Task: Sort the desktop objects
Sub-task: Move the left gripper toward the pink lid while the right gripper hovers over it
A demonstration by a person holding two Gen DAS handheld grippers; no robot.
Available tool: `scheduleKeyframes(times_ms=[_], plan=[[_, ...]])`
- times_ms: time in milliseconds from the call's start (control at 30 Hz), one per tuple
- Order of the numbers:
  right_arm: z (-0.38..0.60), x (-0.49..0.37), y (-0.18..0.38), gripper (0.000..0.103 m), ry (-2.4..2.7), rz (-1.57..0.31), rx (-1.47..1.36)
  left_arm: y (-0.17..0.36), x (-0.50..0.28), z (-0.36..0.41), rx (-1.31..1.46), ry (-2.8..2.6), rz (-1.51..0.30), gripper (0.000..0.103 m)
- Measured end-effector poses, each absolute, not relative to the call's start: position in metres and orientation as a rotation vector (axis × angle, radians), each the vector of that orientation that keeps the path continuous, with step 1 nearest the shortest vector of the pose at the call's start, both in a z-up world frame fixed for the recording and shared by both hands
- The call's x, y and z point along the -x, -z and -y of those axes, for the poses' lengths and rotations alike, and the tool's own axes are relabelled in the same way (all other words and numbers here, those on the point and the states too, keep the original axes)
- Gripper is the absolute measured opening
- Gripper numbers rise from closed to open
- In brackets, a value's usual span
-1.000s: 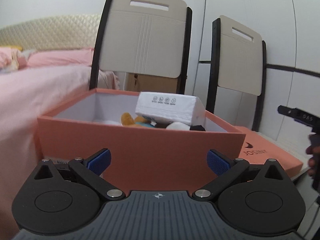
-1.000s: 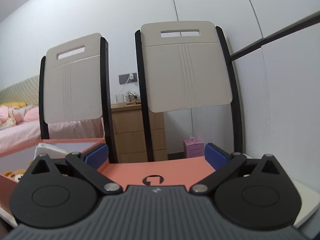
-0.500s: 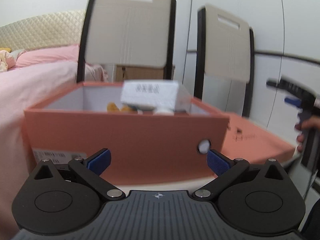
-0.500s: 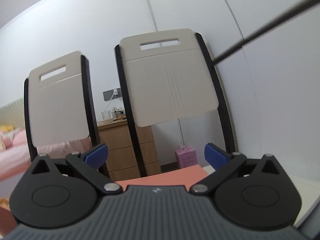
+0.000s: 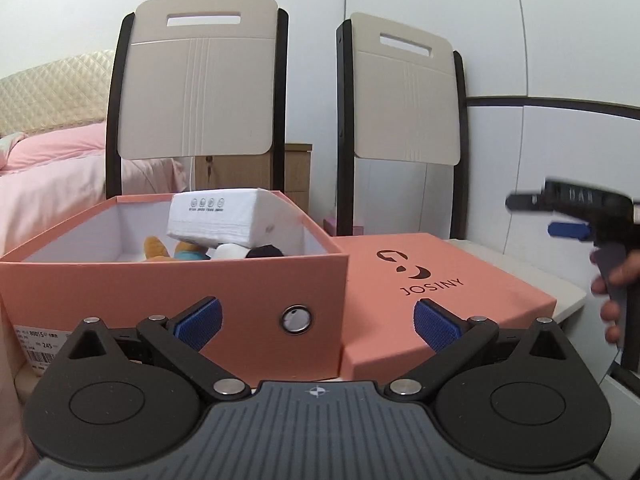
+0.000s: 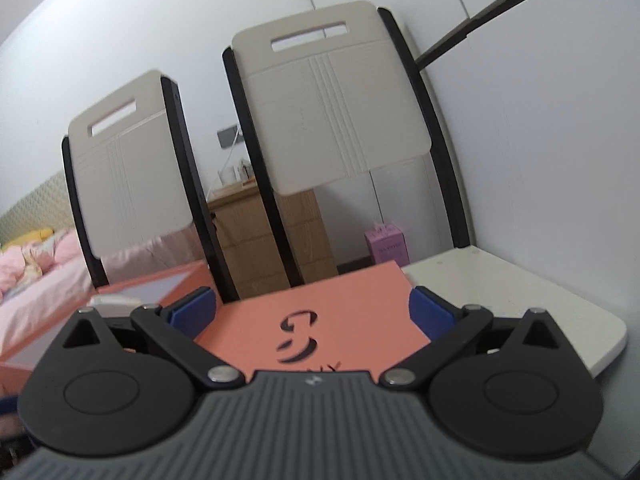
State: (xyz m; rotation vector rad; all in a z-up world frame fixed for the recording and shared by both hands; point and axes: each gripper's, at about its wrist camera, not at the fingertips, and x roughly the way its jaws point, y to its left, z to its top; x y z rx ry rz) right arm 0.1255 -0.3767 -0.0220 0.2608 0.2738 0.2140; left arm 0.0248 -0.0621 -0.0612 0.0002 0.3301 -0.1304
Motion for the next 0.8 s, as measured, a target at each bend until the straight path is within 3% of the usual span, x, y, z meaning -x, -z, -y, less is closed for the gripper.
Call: scheduleKeyframes(times_ms=[433, 800], plan=[[0.417, -0.155, 0.06, 0.103, -0.23, -0.382, -0.264, 0.114, -0.043, 0.12, -0.089, 0.091, -0.308, 0.103], [0.436, -0.148, 0.092, 0.103, -0.232, -0.463, -0.335, 0.124, -0.081, 0.089, 0.15, 0.217, -0.458, 0.103]])
